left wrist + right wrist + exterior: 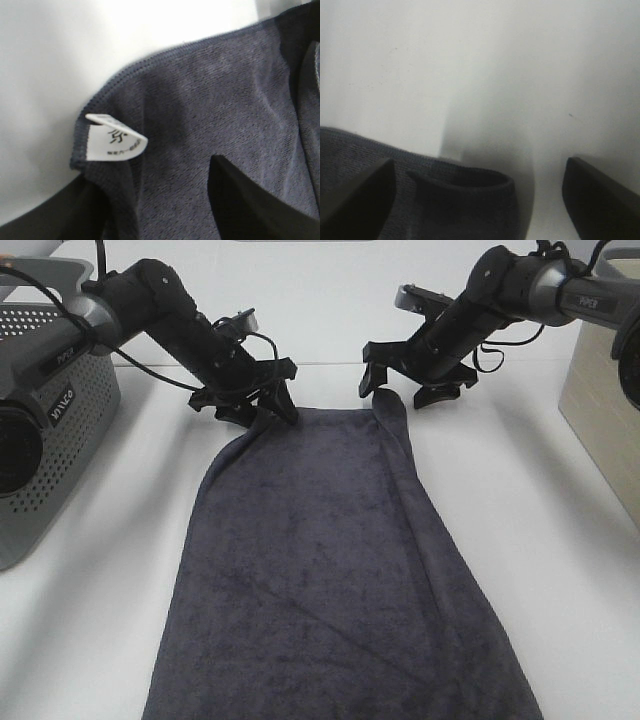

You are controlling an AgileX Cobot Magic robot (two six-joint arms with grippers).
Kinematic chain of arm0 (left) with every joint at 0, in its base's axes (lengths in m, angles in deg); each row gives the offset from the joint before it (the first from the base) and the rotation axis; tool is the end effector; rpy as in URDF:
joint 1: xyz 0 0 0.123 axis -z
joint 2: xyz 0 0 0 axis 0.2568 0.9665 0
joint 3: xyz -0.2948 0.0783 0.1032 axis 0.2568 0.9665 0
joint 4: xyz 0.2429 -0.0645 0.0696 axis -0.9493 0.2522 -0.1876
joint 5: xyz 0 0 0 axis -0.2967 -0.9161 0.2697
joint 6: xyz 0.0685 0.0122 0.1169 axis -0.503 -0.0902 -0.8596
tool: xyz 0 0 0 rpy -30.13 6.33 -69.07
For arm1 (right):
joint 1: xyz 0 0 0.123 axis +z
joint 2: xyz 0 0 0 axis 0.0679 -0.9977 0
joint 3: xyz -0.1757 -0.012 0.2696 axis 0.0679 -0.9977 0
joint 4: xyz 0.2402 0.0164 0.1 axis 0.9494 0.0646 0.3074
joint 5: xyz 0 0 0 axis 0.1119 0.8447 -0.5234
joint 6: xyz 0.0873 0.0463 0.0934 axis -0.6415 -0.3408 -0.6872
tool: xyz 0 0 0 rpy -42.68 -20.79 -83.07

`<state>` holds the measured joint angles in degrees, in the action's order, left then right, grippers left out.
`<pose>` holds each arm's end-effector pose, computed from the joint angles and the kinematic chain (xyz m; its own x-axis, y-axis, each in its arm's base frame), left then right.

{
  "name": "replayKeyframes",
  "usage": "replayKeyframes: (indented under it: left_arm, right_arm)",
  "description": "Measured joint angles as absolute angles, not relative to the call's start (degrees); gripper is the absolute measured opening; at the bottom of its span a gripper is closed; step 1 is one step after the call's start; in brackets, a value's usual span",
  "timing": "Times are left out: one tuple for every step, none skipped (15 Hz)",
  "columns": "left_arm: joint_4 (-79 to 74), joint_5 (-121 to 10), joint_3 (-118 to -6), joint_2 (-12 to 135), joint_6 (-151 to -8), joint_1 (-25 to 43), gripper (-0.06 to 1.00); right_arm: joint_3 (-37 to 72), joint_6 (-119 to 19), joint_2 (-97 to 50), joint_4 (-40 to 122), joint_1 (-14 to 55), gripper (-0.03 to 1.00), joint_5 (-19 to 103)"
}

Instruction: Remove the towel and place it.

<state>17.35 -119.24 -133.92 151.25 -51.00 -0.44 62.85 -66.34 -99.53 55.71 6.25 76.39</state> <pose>0.5812 -0.2208 0.0606 -0.9578 0.1087 -0.2661 0.2381 0.8185 -0.5229 0.5968 0.1431 0.0744 -0.8933 0.0055 -0.4494 -0.1495 0.9393 0.3087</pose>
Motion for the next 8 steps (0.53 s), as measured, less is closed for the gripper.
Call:
replayKeyframes:
  left_arm:
    - [17.2, -119.2, -133.9, 151.3, -50.9, -0.4, 0.54]
    - [17.2, -119.2, -133.9, 151.3, -50.9, -0.4, 0.54]
    - [17.1, -119.2, -133.9, 151.3, -50.9, -0.4, 0.54]
    - [17.1, -119.2, -133.9, 151.3, -50.9, -0.4, 0.54]
    - [17.1, -119.2, -133.9, 151.3, -50.9, -0.4, 0.54]
    - [17.1, -119.2, -133.9, 151.3, -50.9, -0.4, 0.54]
    - [17.1, -119.2, -133.9, 151.3, -50.9, -0.4, 0.54]
    - [17.1, -119.2, -133.9, 151.3, -50.9, -0.4, 0.54]
  right_arm:
    - [62.9, -68.1, -99.5, 53.2, 7.1, 0.86, 75.6]
    - [62.9, -69.0, -99.5, 52.7, 7.2, 0.84, 75.5]
    - [62.9, -69.2, -99.5, 52.4, 7.2, 0.83, 75.5]
    - [62.9, -70.5, -99.5, 50.6, 7.2, 0.76, 75.8]
    - [62.9, -71.4, -99.5, 49.5, 7.2, 0.69, 76.4]
    - [62.9, -71.8, -99.5, 48.8, 7.2, 0.61, 77.3]
    - [62.9, -72.0, -99.5, 47.8, 7.2, 0.56, 78.2]
    - [62.9, -72.0, -99.5, 46.9, 7.1, 0.40, 79.0]
